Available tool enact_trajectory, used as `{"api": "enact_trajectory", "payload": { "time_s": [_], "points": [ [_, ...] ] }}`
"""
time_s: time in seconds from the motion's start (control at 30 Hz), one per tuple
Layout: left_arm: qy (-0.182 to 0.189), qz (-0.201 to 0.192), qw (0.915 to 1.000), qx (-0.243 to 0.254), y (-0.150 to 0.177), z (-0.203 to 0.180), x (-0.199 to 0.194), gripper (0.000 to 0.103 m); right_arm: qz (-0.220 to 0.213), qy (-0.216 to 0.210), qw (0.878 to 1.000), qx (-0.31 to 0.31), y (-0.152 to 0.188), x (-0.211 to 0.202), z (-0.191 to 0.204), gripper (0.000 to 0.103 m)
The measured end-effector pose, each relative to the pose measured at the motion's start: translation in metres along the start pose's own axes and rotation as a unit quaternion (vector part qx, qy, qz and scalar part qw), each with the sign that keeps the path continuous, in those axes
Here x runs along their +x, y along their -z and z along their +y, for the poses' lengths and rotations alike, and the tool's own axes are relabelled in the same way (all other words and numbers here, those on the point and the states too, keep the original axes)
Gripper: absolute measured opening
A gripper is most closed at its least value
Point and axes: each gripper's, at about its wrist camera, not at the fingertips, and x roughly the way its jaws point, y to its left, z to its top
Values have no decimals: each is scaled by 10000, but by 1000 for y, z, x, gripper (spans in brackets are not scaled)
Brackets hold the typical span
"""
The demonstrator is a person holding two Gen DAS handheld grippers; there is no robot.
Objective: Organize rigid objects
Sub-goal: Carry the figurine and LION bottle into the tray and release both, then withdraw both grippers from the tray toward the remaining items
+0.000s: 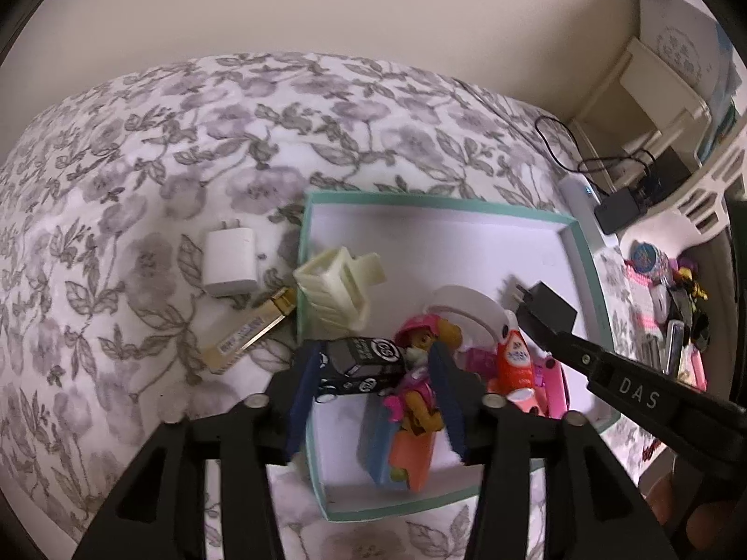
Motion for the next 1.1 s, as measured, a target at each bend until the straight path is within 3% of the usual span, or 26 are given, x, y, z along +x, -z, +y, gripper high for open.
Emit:
{"api": "enact_trajectory", "payload": {
  "time_s": [0.1,0.2,0.3,0.4,0.5,0.6,0.73,0.93,1.1],
  "points": [
    [-75,-59,9998,-155,-4,10,-3,55,-3,44,10000,12,1,0,0,29],
    [-226,-99,9991,-331,-7,21,-6,63,1,88,10000,11,1,0,1,42],
    [-333,-137,9980,-517,-10,32,-8,64,-30,122,9999,-4,0,0,1,52],
    [-434,-156,9964,-716,-12,45,-10,64,-49,227,9997,-56,0,0,3,69],
    [-486,-147,9953,-820,-14,55,-8,68,12,285,9995,-124,0,3,5,71],
    [-485,-137,9946,-906,-14,63,-7,87,58,382,9990,-213,1,6,7,72],
    [-656,-167,9926,-1006,-15,71,-6,88,53,487,9982,-331,2,8,11,81],
    [-834,-199,9883,-1258,-15,87,-4,88,146,256,9991,-289,4,12,15,91],
    [-828,-197,9850,-1499,-14,100,-4,89,141,360,9988,-302,5,12,18,93]
  ]
}}
